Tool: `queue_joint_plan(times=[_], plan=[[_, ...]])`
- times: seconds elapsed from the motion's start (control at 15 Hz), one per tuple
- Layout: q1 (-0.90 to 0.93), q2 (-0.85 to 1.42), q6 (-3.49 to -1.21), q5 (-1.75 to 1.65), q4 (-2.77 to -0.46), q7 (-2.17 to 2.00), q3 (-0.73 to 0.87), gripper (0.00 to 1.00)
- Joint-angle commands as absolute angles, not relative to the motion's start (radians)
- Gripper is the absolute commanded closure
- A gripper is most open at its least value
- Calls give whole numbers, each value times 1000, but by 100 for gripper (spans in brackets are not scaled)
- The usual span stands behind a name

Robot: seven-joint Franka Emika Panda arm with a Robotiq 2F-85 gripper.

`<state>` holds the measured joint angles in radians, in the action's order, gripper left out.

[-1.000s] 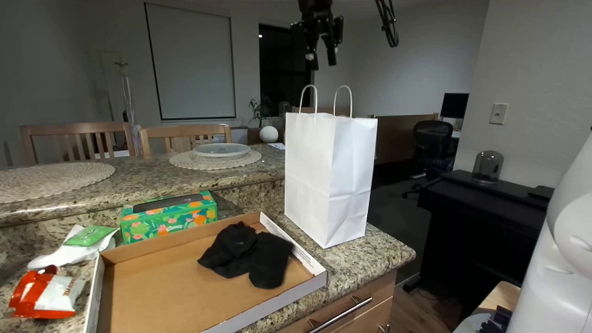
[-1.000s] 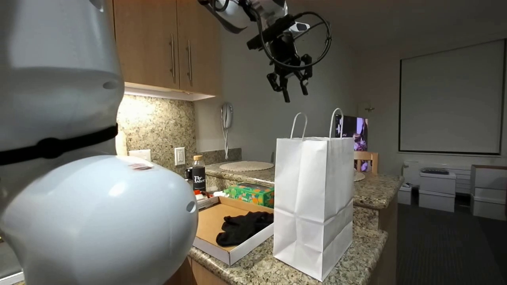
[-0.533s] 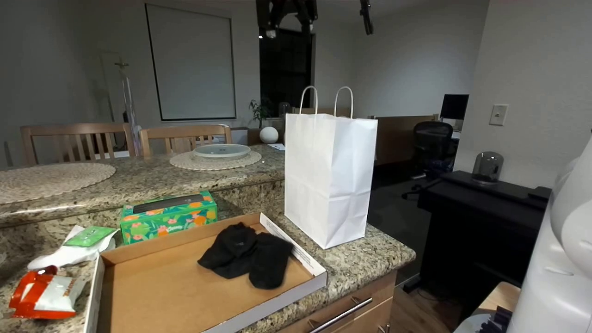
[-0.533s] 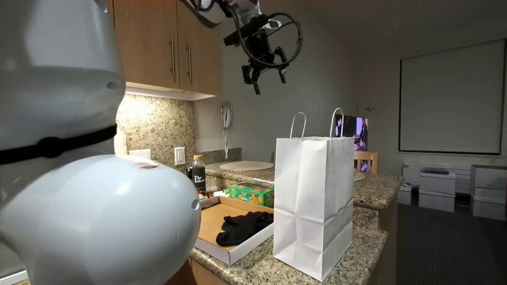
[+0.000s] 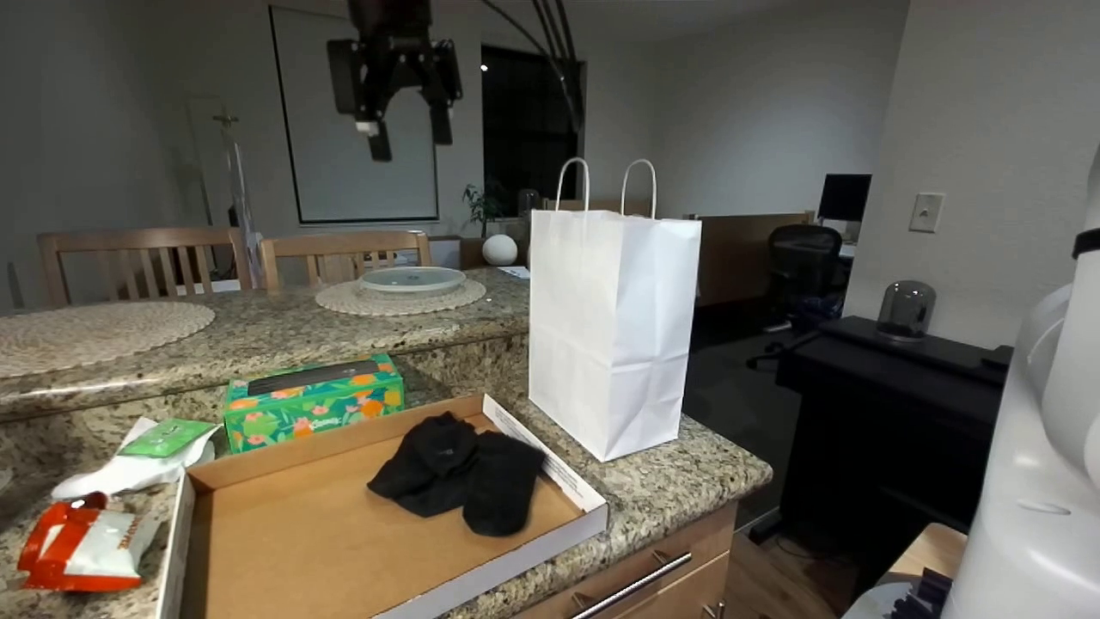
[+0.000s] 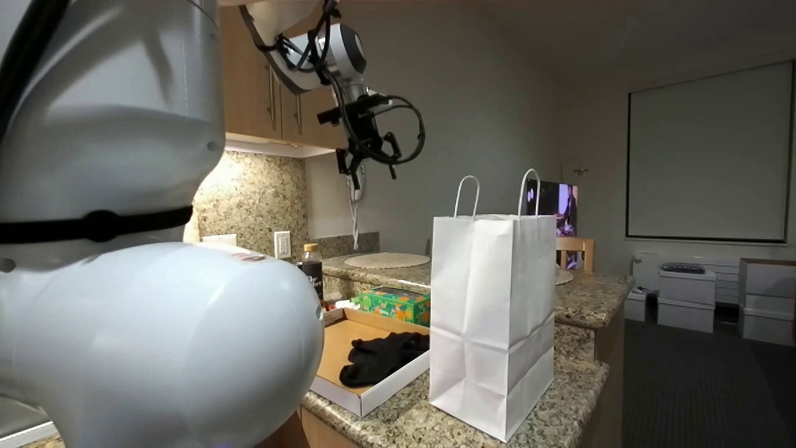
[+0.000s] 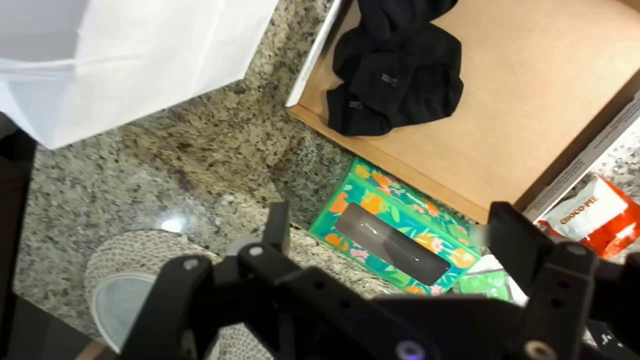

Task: Put the socks in the bag

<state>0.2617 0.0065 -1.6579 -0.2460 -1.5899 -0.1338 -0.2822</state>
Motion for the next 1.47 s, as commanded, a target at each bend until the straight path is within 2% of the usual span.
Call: queue_joint_plan(times=[0.0, 0.47, 0.67, 1.4], plan=[[279, 67, -1833, -204, -1695, -190, -285, 0], [291, 227, -2118, -47, -1876, -357, -253, 0], [340, 329, -2069, -97, -1813, -461, -242, 0], [291, 340, -2190, 7, -1883, -449, -159, 0]])
